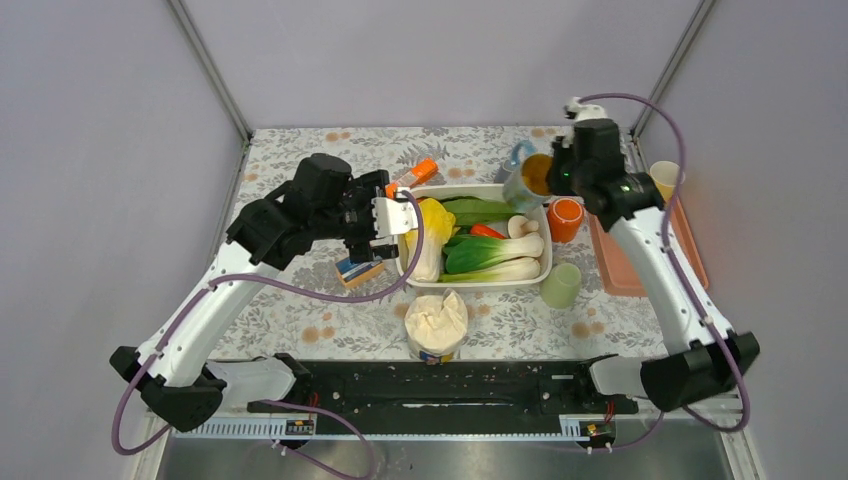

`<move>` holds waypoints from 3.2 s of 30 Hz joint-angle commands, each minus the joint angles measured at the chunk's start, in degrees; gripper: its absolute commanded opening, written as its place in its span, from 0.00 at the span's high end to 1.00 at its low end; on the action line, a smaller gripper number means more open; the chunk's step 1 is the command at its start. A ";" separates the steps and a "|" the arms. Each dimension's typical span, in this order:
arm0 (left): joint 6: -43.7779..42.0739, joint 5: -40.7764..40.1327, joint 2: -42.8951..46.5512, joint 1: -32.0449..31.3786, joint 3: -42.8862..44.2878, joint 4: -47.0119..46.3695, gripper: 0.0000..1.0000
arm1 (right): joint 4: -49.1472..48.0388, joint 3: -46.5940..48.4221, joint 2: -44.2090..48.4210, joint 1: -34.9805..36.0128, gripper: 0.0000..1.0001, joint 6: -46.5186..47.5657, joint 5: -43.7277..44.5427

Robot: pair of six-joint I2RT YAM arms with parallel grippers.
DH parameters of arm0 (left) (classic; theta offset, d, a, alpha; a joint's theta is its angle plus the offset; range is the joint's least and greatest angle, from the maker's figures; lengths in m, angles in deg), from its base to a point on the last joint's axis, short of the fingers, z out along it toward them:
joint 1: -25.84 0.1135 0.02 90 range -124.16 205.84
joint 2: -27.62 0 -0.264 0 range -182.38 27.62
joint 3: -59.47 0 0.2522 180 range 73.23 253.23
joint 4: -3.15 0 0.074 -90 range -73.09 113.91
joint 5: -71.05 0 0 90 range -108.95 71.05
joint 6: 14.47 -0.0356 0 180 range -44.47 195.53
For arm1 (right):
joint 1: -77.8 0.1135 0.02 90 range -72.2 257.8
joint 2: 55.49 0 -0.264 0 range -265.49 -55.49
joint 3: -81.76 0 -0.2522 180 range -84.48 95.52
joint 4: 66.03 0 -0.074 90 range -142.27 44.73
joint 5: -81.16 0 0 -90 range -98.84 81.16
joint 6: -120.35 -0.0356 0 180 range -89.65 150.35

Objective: Turn the mug right side up

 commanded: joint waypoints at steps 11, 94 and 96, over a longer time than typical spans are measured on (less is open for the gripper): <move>10.31 -1.06 3.45 4.43 -11.29 -11.76 0.03 | -20.24 -20.37 14.58 -39.11 1.00 -7.71 -1.00; 10.36 3.62 -4.37 9.70 -9.51 -8.96 0.03 | -33.12 -13.85 -4.25 -54.86 0.21 -2.19 2.83; 10.63 3.97 -4.34 9.70 -9.74 -9.16 0.03 | -33.41 -13.17 -1.52 -52.11 0.21 0.99 -0.09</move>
